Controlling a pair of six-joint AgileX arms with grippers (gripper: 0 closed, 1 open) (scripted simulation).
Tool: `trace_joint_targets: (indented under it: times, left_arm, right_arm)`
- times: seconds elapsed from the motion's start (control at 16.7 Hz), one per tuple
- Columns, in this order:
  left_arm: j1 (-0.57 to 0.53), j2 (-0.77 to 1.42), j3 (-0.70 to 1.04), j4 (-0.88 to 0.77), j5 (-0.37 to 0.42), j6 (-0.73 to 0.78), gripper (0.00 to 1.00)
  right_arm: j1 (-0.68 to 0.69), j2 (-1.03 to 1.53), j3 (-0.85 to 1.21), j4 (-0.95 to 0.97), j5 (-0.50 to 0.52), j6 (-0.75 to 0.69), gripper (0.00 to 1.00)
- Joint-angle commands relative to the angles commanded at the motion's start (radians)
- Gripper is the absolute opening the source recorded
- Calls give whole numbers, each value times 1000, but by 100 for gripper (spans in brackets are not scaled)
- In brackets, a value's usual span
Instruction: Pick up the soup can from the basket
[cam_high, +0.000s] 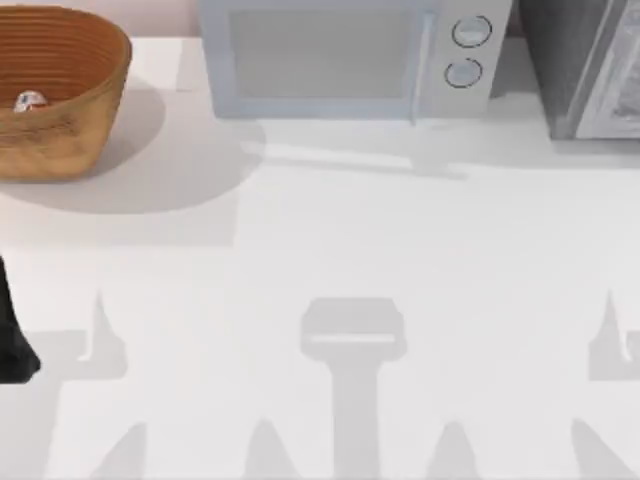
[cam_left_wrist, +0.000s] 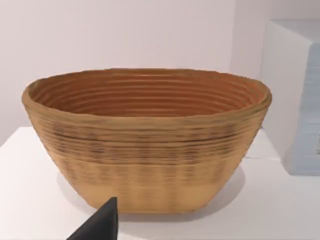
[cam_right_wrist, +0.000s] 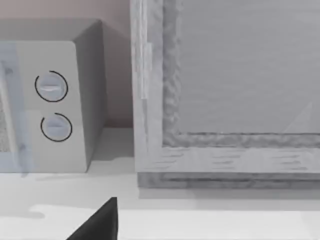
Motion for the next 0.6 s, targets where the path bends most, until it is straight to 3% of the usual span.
trace_joint_targets:
  times: [0.3, 0.6]
  left_arm:
    - [7, 57, 56, -29, -3, 3, 100]
    - [27, 338, 332, -173, -5, 17, 100]
  right_arm:
    - [0, 0, 0, 0, 0, 0, 100]
    - [0, 0, 0, 0, 0, 0, 100]
